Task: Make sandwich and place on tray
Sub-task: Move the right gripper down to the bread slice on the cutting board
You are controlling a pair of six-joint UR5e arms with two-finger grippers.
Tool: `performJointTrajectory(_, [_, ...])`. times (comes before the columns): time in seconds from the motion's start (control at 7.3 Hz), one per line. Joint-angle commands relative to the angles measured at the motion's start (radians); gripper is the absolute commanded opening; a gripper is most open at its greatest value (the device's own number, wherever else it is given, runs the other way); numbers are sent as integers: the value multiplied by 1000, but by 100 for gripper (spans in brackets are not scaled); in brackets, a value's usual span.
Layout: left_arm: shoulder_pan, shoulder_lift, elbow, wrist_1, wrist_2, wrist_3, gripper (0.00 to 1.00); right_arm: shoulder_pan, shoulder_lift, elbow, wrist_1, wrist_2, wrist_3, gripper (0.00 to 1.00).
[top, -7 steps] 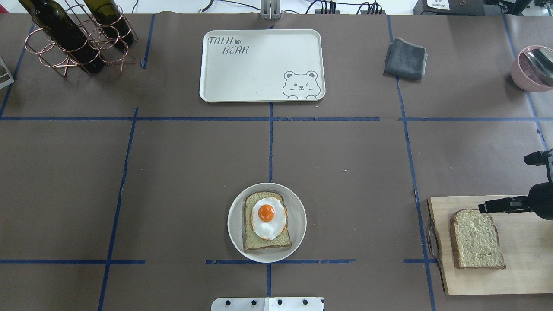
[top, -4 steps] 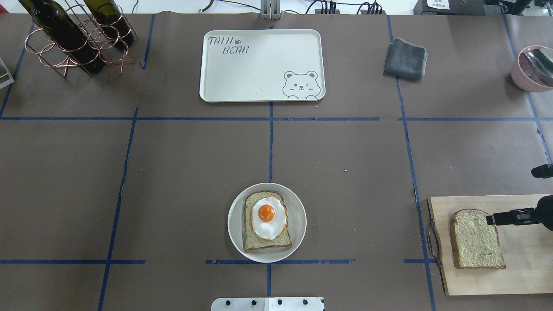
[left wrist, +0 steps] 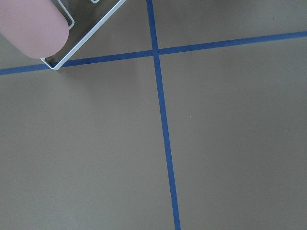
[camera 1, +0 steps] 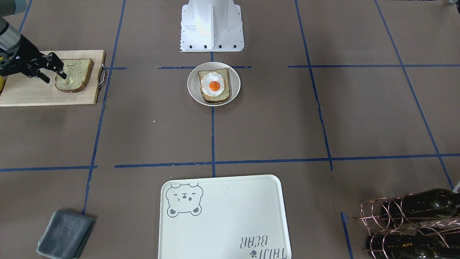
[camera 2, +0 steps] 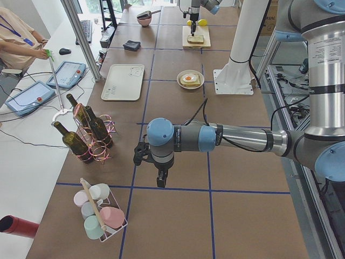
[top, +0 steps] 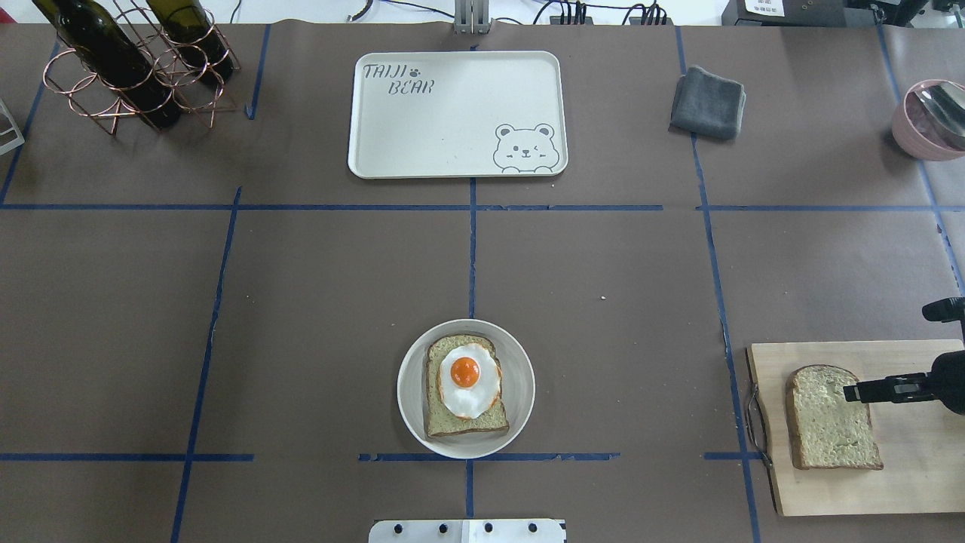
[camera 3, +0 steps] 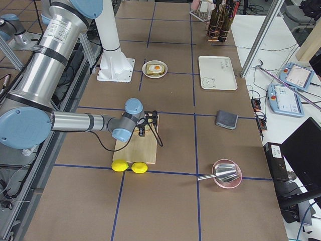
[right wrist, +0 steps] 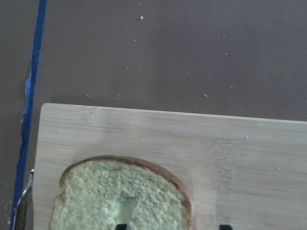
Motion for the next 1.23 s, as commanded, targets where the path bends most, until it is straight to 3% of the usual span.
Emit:
performJointTrajectory(0.0, [0,0,1,0,0,0,100,-13,-1,0,12,-12,8,62])
performJointTrajectory(0.27, [0,0,-1,-2,0,0,100,-14,-4,0,12,-12,8,50])
performJointTrajectory(0.55, [0,0,-1,0,0,0,100,-14,-4,0,12,-10,5,0])
performJointTrajectory(1.1, [0,0,-1,-2,0,0,100,-8,-7,3,59,4,1,0])
